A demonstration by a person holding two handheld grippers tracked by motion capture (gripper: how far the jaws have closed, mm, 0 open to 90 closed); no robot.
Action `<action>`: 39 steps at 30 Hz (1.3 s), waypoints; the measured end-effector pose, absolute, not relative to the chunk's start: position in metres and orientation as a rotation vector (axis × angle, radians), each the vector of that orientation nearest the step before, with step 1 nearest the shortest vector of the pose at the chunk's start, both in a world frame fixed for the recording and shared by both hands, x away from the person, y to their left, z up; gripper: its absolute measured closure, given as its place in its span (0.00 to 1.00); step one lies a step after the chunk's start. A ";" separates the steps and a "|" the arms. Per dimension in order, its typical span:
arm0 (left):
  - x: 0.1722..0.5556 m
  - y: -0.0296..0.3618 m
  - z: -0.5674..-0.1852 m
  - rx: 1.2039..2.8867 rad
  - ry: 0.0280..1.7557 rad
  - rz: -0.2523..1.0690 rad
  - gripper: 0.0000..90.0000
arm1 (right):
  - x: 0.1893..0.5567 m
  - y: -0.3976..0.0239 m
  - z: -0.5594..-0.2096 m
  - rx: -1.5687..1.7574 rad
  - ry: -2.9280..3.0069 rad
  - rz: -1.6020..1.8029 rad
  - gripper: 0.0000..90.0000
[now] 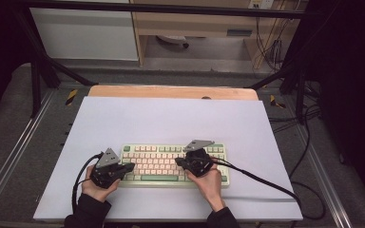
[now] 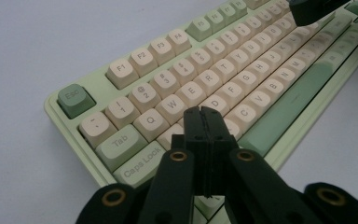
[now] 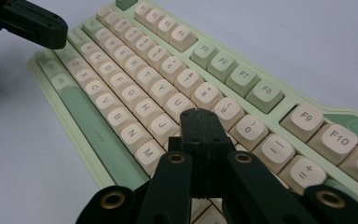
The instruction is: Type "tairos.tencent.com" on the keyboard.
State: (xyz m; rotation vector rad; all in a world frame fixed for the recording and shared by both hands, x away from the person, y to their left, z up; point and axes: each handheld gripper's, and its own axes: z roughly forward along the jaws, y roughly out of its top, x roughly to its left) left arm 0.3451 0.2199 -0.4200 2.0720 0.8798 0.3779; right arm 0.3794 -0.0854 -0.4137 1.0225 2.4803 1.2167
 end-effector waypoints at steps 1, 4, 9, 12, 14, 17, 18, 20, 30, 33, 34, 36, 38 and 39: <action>0.345 0.220 -0.420 2.075 0.878 0.377 1.00 | 0.378 -0.086 -0.413 1.022 2.481 1.217 1.00; 0.345 0.220 -0.420 2.076 0.877 0.379 1.00 | 0.377 -0.086 -0.411 1.017 2.478 1.223 1.00; 0.345 0.220 -0.420 2.072 0.879 0.378 1.00 | 0.373 -0.085 -0.411 1.014 2.491 1.232 1.00; 0.345 0.220 -0.420 2.072 0.879 0.379 1.00 | 0.371 -0.084 -0.412 1.014 2.495 1.235 1.00; 0.345 0.220 -0.420 2.073 0.877 0.378 1.00 | 0.371 -0.082 -0.414 1.016 2.502 1.247 1.00; 0.345 0.220 -0.420 2.074 0.877 0.378 1.00 | 0.369 -0.079 -0.415 1.002 2.515 1.247 1.00; 0.345 0.220 -0.420 2.073 0.877 0.379 1.00 | 0.369 -0.077 -0.416 1.003 2.519 1.245 1.00; 0.345 0.220 -0.420 2.073 0.876 0.379 1.00 | 0.369 -0.074 -0.417 0.989 2.526 1.248 1.00; 0.345 0.221 -0.419 2.070 0.876 0.383 1.00 | 0.367 -0.066 -0.422 0.984 2.554 1.235 1.00; 0.345 0.221 -0.419 2.071 0.874 0.384 1.00 | 0.367 -0.065 -0.424 0.984 2.558 1.230 1.00; 0.345 0.221 -0.419 2.071 0.875 0.384 1.00 | 0.367 -0.065 -0.425 0.986 2.559 1.229 1.00; 0.345 0.221 -0.419 2.070 0.875 0.384 1.00 | 0.367 -0.064 -0.427 0.983 2.565 1.218 1.00; 0.345 0.221 -0.419 2.070 0.876 0.384 1.00 | 0.367 -0.064 -0.428 0.981 2.565 1.216 1.00; 0.345 0.221 -0.419 2.070 0.876 0.384 1.00 | 0.366 -0.064 -0.428 0.984 2.565 1.217 1.00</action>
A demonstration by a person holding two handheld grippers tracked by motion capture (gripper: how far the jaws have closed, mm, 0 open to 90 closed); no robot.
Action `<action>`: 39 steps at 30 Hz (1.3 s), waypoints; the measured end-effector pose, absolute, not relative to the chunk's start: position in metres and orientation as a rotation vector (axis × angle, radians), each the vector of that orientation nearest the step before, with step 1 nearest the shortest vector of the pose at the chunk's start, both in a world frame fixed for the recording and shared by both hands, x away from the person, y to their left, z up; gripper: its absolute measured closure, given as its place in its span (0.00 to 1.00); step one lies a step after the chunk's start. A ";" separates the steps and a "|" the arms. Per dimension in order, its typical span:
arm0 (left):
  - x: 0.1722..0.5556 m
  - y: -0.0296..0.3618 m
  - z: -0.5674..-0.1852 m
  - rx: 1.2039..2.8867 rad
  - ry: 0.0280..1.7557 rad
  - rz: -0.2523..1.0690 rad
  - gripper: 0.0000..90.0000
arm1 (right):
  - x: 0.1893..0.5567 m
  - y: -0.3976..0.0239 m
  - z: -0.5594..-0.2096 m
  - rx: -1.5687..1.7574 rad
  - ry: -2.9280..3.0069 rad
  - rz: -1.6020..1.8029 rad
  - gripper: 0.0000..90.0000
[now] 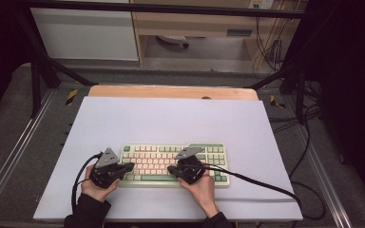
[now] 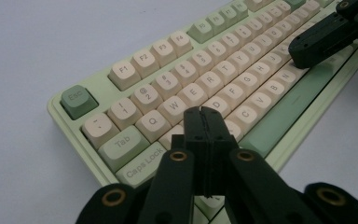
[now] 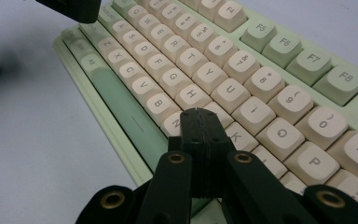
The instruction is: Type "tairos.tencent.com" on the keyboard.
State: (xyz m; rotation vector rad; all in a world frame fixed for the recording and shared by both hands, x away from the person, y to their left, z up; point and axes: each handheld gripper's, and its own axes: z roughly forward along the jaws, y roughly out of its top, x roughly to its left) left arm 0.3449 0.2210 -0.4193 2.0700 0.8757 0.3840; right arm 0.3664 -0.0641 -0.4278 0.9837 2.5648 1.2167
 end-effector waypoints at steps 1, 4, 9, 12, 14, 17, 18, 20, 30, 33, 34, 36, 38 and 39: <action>0.345 0.221 -0.419 2.070 0.876 0.383 1.00 | 0.366 -0.064 -0.428 0.983 2.565 1.217 1.00; 0.345 0.221 -0.419 2.070 0.875 0.384 1.00 | 0.366 -0.064 -0.429 0.981 2.565 1.202 1.00; 0.345 0.221 -0.419 2.071 0.874 0.384 1.00 | 0.366 -0.063 -0.431 0.977 2.562 1.204 1.00; 0.345 0.221 -0.419 2.070 0.873 0.384 1.00 | 0.365 -0.065 -0.427 0.970 2.555 1.215 1.00; 0.345 0.221 -0.419 2.070 0.874 0.384 1.00 | 0.364 -0.067 -0.423 0.963 2.549 1.215 1.00; 0.344 0.221 -0.418 2.067 0.873 0.384 1.00 | 0.365 -0.072 -0.418 0.969 2.537 1.217 1.00; 0.344 0.221 -0.418 2.067 0.872 0.384 1.00 | 0.364 -0.074 -0.417 0.974 2.532 1.221 1.00; 0.344 0.221 -0.418 2.066 0.872 0.384 1.00 | 0.364 -0.080 -0.413 0.987 2.514 1.242 1.00; 0.345 0.226 -0.412 2.062 0.854 0.381 0.86 | 0.366 -0.125 -0.394 1.030 2.443 1.256 0.85; 0.346 0.229 -0.412 2.070 0.856 0.393 0.71 | 0.365 -0.141 -0.392 1.042 2.420 1.247 0.76; 0.346 0.230 -0.413 2.077 0.854 0.386 0.66 | 0.365 -0.146 -0.392 1.041 2.424 1.246 0.72; 0.346 0.234 -0.414 2.075 0.853 0.396 0.59 | 0.364 -0.157 -0.392 1.050 2.421 1.242 0.61; 0.346 0.237 -0.414 2.084 0.852 0.396 0.50 | 0.363 -0.170 -0.393 1.066 2.400 1.244 0.52; 0.346 0.239 -0.415 2.091 0.851 0.394 0.47 | 0.362 -0.176 -0.394 1.073 2.387 1.256 0.46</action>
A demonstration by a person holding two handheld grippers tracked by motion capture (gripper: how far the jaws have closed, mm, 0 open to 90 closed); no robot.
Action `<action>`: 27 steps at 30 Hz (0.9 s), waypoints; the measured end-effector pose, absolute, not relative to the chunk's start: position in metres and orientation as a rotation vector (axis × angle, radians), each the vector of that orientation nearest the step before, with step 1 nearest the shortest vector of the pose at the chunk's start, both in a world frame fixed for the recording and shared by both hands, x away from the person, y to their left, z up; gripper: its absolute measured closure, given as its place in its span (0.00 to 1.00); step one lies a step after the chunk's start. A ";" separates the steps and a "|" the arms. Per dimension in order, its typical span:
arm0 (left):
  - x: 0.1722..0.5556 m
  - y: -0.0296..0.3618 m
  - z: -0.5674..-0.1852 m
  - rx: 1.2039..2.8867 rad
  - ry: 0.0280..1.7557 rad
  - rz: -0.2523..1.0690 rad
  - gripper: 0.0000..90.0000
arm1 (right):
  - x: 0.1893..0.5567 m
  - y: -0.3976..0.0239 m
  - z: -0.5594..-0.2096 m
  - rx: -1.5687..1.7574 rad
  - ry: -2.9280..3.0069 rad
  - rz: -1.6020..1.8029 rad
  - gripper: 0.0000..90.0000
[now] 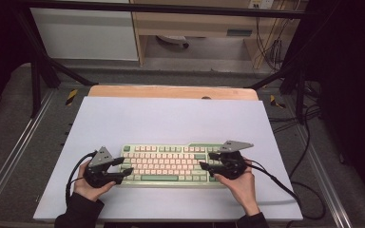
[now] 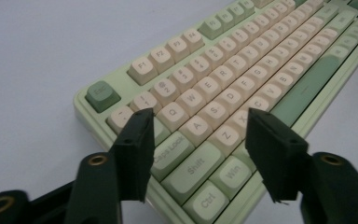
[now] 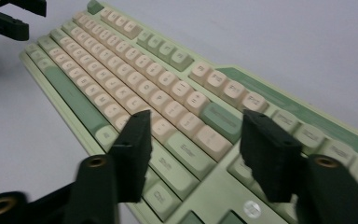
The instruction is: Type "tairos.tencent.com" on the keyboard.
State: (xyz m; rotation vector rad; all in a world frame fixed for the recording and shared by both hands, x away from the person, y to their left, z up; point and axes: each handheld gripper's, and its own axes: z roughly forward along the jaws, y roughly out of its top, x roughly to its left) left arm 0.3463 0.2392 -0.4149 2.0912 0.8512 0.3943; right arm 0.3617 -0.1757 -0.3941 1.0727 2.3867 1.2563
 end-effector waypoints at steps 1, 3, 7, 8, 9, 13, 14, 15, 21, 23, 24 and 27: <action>0.346 0.241 -0.415 2.095 0.850 0.398 0.43 | 0.361 -0.181 -0.395 1.085 2.383 1.261 0.41; 0.347 0.245 -0.416 2.091 0.848 0.392 0.37 | 0.360 -0.192 -0.398 1.104 2.396 1.259 0.30; 0.346 0.250 -0.418 2.086 0.840 0.392 0.24 | 0.358 -0.211 -0.407 1.135 2.379 1.265 0.18; 0.346 0.251 -0.419 2.091 0.839 0.383 0.22 | 0.358 -0.215 -0.409 1.139 2.374 1.270 0.15; 0.345 0.252 -0.420 2.097 0.836 0.381 0.19 | 0.357 -0.219 -0.411 1.151 2.374 1.272 0.12; 0.343 0.256 -0.424 2.120 0.830 0.380 0.13 | 0.354 -0.234 -0.419 1.172 2.364 1.259 0.07; 0.343 0.256 -0.425 2.121 0.832 0.383 0.11 | 0.353 -0.237 -0.421 1.179 2.356 1.262 0.07; 0.342 0.257 -0.426 2.125 0.831 0.388 0.10 | 0.353 -0.241 -0.423 1.182 2.361 1.271 0.06; 0.340 0.263 -0.433 2.133 0.842 0.375 0.08 | 0.345 -0.258 -0.432 1.198 2.344 1.290 0.02; 0.339 0.263 -0.436 2.144 0.838 0.375 0.07 | 0.344 -0.262 -0.434 1.219 2.343 1.300 0.01; 0.339 0.263 -0.437 2.151 0.839 0.377 0.07 | 0.344 -0.263 -0.436 1.214 2.349 1.296 0.00; 0.338 0.266 -0.438 2.145 0.848 0.378 0.06 | 0.343 -0.263 -0.438 1.217 2.364 1.289 0.00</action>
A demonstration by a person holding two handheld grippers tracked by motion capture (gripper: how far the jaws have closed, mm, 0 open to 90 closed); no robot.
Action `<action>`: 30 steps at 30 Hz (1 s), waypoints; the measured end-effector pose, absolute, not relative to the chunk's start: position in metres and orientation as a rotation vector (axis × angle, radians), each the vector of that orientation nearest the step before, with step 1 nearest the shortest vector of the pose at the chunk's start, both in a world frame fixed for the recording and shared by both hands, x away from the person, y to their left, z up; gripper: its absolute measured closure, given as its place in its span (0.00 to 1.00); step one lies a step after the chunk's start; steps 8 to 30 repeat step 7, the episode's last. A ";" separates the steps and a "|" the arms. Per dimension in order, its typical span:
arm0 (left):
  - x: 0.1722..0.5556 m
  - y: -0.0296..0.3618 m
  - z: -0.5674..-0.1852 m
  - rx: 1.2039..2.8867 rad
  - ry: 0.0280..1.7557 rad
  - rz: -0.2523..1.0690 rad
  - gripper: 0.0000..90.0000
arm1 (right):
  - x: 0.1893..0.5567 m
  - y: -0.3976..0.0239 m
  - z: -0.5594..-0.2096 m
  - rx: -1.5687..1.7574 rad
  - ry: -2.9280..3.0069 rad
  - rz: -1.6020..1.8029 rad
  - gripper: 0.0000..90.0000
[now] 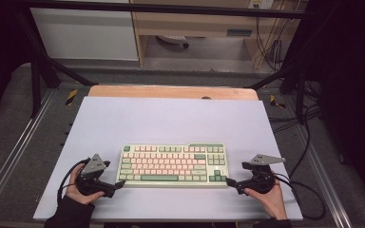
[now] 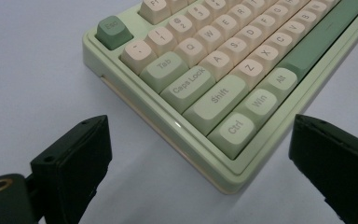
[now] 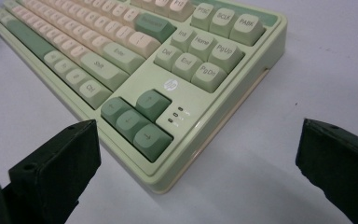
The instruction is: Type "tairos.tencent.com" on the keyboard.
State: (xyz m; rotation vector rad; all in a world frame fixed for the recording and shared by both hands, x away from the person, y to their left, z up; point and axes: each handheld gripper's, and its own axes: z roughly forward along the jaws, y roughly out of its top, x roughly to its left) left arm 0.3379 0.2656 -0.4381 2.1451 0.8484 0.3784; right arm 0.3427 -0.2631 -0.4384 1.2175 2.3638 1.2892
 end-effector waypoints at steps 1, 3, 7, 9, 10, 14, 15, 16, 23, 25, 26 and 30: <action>0.338 0.267 -0.438 2.143 0.850 0.378 0.06 | 0.343 -0.263 -0.439 1.207 2.369 1.279 0.00; 0.337 0.268 -0.438 2.138 0.849 0.373 0.06 | 0.343 -0.262 -0.440 1.201 2.380 1.263 0.00; 0.338 0.266 -0.439 2.145 0.844 0.363 0.07 | 0.343 -0.261 -0.442 1.192 2.400 1.256 0.00; 0.338 0.266 -0.439 2.145 0.844 0.363 0.07 | 0.343 -0.261 -0.442 1.192 2.400 1.256 0.00; 0.338 0.266 -0.439 2.145 0.844 0.363 0.07 | 0.343 -0.261 -0.442 1.192 2.400 1.256 0.00; 0.338 0.266 -0.439 2.145 0.844 0.363 0.07 | 0.343 -0.261 -0.442 1.192 2.400 1.256 0.00; 0.338 0.266 -0.439 2.145 0.844 0.363 0.07 | 0.343 -0.261 -0.442 1.192 2.400 1.256 0.00; 0.338 0.266 -0.439 2.145 0.844 0.363 0.07 | 0.343 -0.261 -0.442 1.192 2.400 1.256 0.00; 0.338 0.266 -0.439 2.145 0.844 0.363 0.07 | 0.343 -0.261 -0.442 1.192 2.400 1.256 0.00; 0.338 0.266 -0.439 2.145 0.844 0.363 0.07 | 0.343 -0.261 -0.442 1.192 2.400 1.256 0.00; 0.338 0.266 -0.439 2.145 0.844 0.363 0.07 | 0.343 -0.261 -0.442 1.192 2.400 1.256 0.00; 0.338 0.266 -0.439 2.145 0.844 0.363 0.07 | 0.343 -0.261 -0.442 1.192 2.400 1.256 0.00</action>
